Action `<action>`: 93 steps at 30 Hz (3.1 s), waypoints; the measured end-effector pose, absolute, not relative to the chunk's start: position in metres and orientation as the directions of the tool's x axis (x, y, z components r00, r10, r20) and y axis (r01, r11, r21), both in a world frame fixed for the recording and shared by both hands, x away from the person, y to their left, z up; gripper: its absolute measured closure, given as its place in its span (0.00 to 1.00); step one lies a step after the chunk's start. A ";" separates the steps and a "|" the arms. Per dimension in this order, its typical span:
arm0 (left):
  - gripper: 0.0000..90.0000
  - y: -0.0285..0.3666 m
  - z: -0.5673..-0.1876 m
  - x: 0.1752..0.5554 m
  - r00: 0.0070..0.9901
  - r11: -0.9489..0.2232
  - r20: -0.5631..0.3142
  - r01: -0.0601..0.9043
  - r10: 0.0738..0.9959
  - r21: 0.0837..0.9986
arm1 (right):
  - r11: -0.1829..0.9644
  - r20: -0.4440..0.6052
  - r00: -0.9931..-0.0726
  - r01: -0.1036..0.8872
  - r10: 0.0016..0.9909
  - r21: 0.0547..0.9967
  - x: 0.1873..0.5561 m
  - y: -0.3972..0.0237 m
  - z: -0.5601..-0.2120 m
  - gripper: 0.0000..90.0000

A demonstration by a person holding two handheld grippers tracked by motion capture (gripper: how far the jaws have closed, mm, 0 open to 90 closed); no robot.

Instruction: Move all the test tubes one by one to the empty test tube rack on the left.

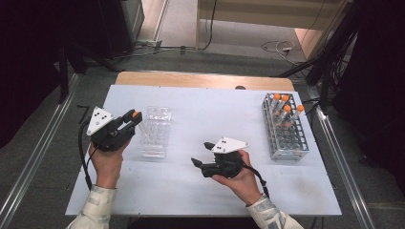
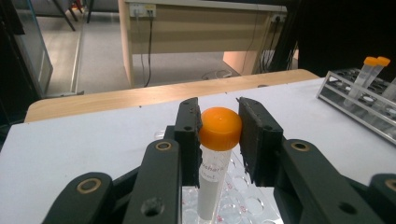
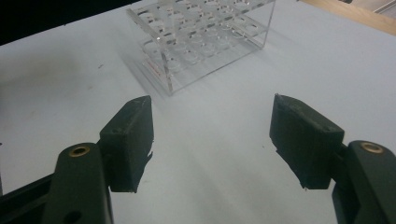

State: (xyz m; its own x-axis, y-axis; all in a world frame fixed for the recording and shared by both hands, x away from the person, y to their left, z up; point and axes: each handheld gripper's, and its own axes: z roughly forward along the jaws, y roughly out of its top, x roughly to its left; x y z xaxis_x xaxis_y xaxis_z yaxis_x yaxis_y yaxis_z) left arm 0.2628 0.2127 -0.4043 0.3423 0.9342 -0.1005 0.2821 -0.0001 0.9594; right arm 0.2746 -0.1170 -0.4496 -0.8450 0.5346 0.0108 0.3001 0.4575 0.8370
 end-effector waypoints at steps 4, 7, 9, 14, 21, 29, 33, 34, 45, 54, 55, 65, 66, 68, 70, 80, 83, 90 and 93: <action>0.78 0.208 -0.411 0.264 0.341 -0.026 -0.081 0.296 0.937 0.955 | 0.457 0.012 -0.845 0.301 0.535 0.837 0.275 -0.118 -0.450 0.32; 0.77 0.206 -0.418 0.265 0.338 -0.043 -0.070 0.315 0.938 0.948 | 0.458 0.009 -0.846 0.298 0.533 0.838 0.274 -0.118 -0.449 0.32; 0.77 0.206 -0.425 0.265 0.336 -0.049 -0.066 0.325 0.940 0.945 | 0.459 0.008 -0.847 0.296 0.532 0.838 0.274 -0.118 -0.450 0.32; 0.77 0.205 -0.434 0.266 0.341 -0.070 -0.052 0.337 0.939 0.939 | 0.459 0.009 -0.847 0.296 0.531 0.838 0.274 -0.118 -0.450 0.32; 0.75 0.202 -0.437 0.266 0.352 -0.076 -0.054 0.347 0.935 0.935 | 0.460 0.008 -0.846 0.298 0.532 0.836 0.274 -0.118 -0.450 0.32; 0.64 0.202 -0.435 0.263 0.355 -0.051 -0.076 0.335 0.932 0.941 | 0.457 0.009 -0.844 0.300 0.537 0.837 0.274 -0.119 -0.450 0.32; 0.46 0.204 -0.432 0.261 0.338 -0.007 -0.113 0.335 0.934 0.942 | 0.450 0.009 -0.839 0.301 0.545 0.841 0.275 -0.122 -0.450 0.32; 0.42 0.205 -0.432 0.261 0.336 0.007 -0.129 0.340 0.933 0.941 | 0.448 0.009 -0.838 0.301 0.546 0.842 0.275 -0.123 -0.450 0.32; 0.20 0.206 -0.430 0.252 0.316 0.050 -0.175 0.365 0.933 0.930 | 0.390 0.017 -0.793 0.318 0.609 0.864 0.281 -0.147 -0.441 0.32; 0.18 0.209 -0.428 0.249 0.296 0.080 -0.195 0.360 0.935 0.929 | 0.285 0.036 -0.698 0.339 0.715 0.897 0.297 -0.197 -0.425 0.32; 0.18 0.210 -0.428 0.248 0.294 0.082 -0.197 0.360 0.935 0.929 | 0.272 0.042 -0.685 0.343 0.727 0.899 0.298 -0.203 -0.423 0.32; 0.18 0.211 -0.429 0.249 0.288 0.085 -0.199 0.363 0.937 0.928 | 0.182 0.059 -0.565 0.361 0.823 0.915 0.313 -0.255 -0.414 0.32; 0.18 0.211 -0.429 0.249 0.288 0.085 -0.199 0.364 0.937 0.928 | 0.177 0.057 -0.553 0.361 0.831 0.915 0.314 -0.259 -0.415 0.32; 0.18 0.211 -0.430 0.249 0.285 0.087 -0.200 0.363 0.937 0.928 | 0.173 0.054 -0.532 0.367 0.845 0.914 0.316 -0.266 -0.415 0.32; 0.18 0.211 -0.430 0.249 0.283 0.088 -0.200 0.364 0.938 0.927 | 0.166 0.053 -0.511 0.373 0.858 0.913 0.319 -0.273 -0.416 0.32; 0.17 0.210 -0.430 0.250 0.295 0.101 -0.220 0.371 0.930 0.923 | 0.146 0.039 -0.424 0.395 0.905 0.907 0.328 -0.297 -0.422 0.33; 0.16 0.211 -0.430 0.250 0.293 0.104 -0.221 0.367 0.930 0.924 | 0.150 0.019 -0.385 0.404 0.923 0.903 0.334 -0.303 -0.423 0.34; 0.16 0.211 -0.430 0.250 0.291 0.106 -0.223 0.368 0.930 0.924 | 0.167 -0.044 -0.277 0.437 0.960 0.884 0.353 -0.316 -0.425 0.42; 0.17 0.212 -0.429 0.250 0.288 0.116 -0.231 0.367 0.929 0.923 | 0.163 -0.056 -0.238 0.461 0.970 0.872 0.361 -0.320 -0.423 0.45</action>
State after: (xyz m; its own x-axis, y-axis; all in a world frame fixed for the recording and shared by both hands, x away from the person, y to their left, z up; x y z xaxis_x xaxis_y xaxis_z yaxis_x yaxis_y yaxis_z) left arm 0.2499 0.2121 -0.4292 0.2875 0.9294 -0.2313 0.3668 0.1162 0.9230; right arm 0.3605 -0.3203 -0.4234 -0.2381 0.9697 -0.0555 0.4613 0.1632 0.8721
